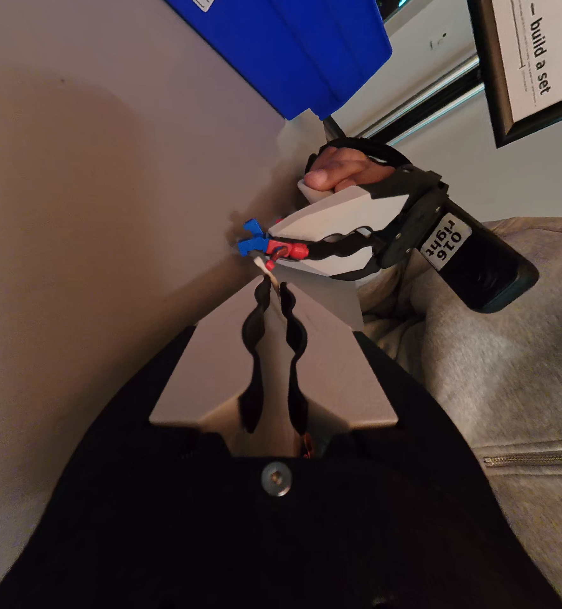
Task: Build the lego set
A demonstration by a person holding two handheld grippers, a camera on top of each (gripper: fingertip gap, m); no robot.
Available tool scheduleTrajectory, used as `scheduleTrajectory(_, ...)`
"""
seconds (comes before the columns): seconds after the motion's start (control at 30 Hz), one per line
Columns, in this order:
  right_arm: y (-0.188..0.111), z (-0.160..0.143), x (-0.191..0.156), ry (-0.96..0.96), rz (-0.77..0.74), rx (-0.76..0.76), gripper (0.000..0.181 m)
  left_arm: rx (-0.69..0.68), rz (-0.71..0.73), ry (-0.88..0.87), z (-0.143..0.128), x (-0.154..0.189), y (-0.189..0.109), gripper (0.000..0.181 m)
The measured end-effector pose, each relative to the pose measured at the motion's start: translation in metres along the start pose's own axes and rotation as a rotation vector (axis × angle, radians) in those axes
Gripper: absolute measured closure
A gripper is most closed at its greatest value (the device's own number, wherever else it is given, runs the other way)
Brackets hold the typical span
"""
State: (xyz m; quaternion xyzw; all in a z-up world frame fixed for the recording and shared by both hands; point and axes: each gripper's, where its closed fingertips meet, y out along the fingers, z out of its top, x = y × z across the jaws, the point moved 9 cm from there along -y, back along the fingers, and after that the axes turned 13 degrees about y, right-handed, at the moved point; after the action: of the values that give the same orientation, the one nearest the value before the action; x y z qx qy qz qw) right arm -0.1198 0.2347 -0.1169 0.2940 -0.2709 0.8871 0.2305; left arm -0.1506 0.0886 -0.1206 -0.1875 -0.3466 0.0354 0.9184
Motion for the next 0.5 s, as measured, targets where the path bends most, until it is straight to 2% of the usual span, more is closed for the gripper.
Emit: scheduleTrajectory(0.5,0.008,0.005,-0.011,-0.098,-0.085,-0.117,0.173,-0.011,0.057,-0.016,0.0,-0.003,0.0,0.177)
